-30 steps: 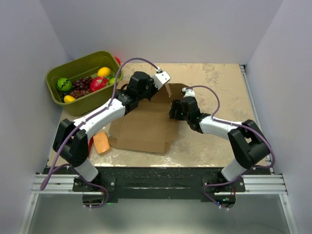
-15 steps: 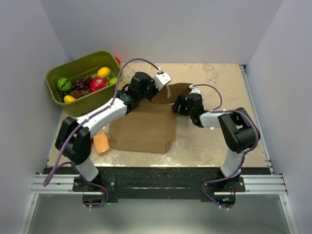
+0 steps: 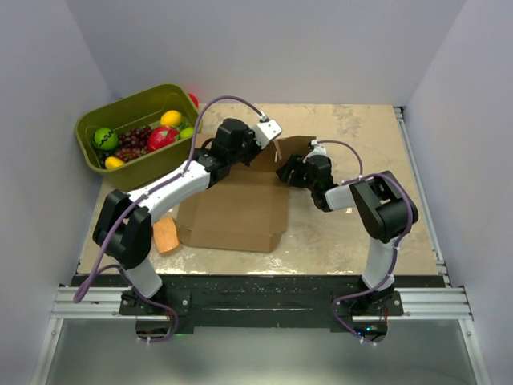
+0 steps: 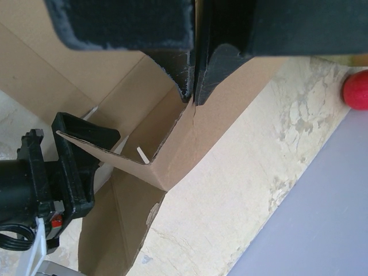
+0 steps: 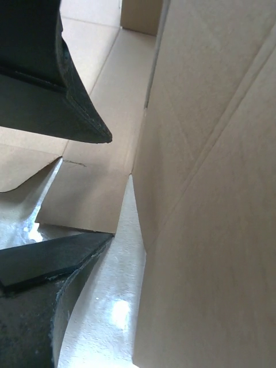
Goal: Fold the paper box
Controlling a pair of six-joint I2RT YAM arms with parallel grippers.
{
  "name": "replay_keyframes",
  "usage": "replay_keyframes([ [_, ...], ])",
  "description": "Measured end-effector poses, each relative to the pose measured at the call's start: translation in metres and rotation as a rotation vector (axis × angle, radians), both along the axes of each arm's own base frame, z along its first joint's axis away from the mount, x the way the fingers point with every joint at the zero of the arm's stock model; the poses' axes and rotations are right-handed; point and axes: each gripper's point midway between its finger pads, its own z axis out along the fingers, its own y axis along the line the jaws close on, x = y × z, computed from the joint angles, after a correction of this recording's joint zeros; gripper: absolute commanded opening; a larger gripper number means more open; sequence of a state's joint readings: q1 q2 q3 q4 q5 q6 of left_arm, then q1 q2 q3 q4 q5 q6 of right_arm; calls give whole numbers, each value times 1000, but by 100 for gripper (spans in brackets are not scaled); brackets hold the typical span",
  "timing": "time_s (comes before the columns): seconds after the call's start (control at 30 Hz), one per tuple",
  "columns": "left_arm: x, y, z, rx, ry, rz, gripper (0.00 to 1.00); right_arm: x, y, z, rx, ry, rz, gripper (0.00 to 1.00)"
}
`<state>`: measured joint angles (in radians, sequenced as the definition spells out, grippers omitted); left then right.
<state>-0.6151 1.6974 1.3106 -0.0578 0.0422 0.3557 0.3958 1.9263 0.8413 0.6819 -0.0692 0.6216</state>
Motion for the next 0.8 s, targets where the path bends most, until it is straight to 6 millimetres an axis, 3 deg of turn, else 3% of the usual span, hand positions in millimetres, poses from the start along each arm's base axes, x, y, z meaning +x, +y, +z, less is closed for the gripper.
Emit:
replay_keyframes([
  [0.27, 2, 0, 0, 0, -7, 4, 0, -17, -1, 3, 65, 26, -8, 63],
  [0.47, 2, 0, -1, 0, -7, 5, 0, -19, 2, 21, 122, 8, -11, 63],
  [0.8, 2, 0, -1, 1, -7, 5, 0, -28, 24, 30, 167, 3, 36, 61],
])
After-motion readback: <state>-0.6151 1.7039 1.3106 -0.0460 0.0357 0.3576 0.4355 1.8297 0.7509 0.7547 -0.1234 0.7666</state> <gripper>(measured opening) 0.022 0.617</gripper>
